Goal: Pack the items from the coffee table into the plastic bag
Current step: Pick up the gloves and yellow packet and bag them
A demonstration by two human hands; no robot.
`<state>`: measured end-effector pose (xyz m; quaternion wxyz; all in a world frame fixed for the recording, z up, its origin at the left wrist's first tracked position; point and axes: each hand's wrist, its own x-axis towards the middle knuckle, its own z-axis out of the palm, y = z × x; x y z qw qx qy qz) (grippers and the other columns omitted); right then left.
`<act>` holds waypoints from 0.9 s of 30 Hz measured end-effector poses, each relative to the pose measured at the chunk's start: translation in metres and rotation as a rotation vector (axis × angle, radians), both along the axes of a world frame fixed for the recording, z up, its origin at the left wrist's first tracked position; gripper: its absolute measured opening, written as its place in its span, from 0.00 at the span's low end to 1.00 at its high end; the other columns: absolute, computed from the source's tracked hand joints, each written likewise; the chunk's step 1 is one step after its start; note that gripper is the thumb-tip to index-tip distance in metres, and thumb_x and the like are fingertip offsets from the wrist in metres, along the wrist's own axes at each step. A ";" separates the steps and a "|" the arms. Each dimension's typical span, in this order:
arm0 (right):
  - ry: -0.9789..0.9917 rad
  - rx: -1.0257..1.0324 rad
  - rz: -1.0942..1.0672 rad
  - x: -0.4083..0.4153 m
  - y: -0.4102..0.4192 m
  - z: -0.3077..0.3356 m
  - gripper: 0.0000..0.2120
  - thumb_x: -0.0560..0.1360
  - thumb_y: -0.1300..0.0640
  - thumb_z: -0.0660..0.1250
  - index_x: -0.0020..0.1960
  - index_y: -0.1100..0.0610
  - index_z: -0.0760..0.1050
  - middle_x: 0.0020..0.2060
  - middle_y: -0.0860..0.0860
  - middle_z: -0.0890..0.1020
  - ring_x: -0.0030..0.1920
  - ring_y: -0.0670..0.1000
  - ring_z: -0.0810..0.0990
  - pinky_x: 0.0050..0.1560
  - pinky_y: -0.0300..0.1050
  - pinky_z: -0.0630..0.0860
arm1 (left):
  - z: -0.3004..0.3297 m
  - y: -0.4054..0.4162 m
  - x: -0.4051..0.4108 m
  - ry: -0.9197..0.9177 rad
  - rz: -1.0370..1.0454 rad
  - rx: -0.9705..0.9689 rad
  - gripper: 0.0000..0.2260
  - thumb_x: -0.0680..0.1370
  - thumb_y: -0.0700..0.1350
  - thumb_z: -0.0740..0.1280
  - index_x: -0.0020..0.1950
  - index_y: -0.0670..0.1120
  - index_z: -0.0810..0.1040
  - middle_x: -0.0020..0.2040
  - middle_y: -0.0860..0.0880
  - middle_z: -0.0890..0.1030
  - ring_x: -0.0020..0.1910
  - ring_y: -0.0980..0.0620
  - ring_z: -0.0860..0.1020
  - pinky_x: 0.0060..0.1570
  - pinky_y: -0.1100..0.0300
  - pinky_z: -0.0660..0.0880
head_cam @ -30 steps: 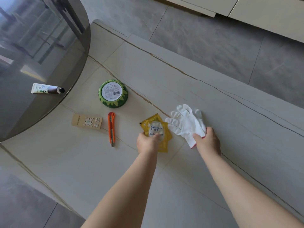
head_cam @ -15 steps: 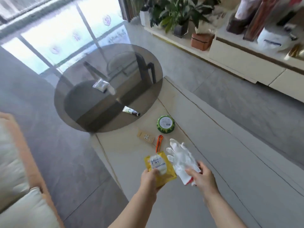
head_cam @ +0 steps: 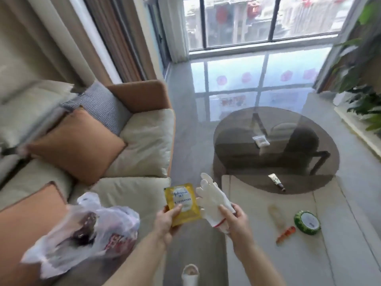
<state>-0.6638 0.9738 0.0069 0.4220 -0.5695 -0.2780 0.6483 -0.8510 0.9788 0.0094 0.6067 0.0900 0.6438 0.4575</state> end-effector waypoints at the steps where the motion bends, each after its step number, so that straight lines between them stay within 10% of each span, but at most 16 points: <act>1: -0.017 0.013 0.059 -0.022 0.001 0.007 0.09 0.72 0.58 0.70 0.51 0.58 0.78 0.41 0.57 0.82 0.40 0.54 0.80 0.40 0.48 0.75 | 0.008 -0.010 -0.023 -0.010 0.064 0.008 0.06 0.76 0.35 0.66 0.51 0.43 0.78 0.39 0.46 0.83 0.33 0.51 0.81 0.28 0.64 0.77; 14: -0.220 0.062 0.653 -0.272 -0.017 0.029 0.11 0.77 0.56 0.64 0.37 0.57 0.74 0.27 0.50 0.74 0.30 0.49 0.71 0.29 0.40 0.68 | 0.031 -0.132 -0.224 -0.038 0.777 -0.018 0.05 0.75 0.40 0.69 0.48 0.44 0.75 0.40 0.43 0.79 0.34 0.47 0.78 0.23 0.61 0.75; 22: -0.379 -0.003 0.790 -0.398 -0.017 0.014 0.08 0.76 0.57 0.65 0.51 0.61 0.77 0.41 0.56 0.80 0.39 0.53 0.78 0.33 0.40 0.74 | 0.013 -0.126 -0.326 -0.045 0.805 -0.116 0.08 0.74 0.34 0.70 0.43 0.46 0.74 0.39 0.44 0.79 0.36 0.46 0.78 0.28 0.60 0.76; 27: -0.505 -0.052 0.835 -0.457 -0.005 -0.006 0.05 0.73 0.59 0.64 0.43 0.61 0.74 0.36 0.58 0.76 0.37 0.55 0.76 0.35 0.43 0.73 | -0.009 -0.109 -0.380 -0.007 0.737 -0.178 0.13 0.71 0.35 0.73 0.53 0.43 0.75 0.42 0.43 0.80 0.37 0.45 0.78 0.33 0.59 0.73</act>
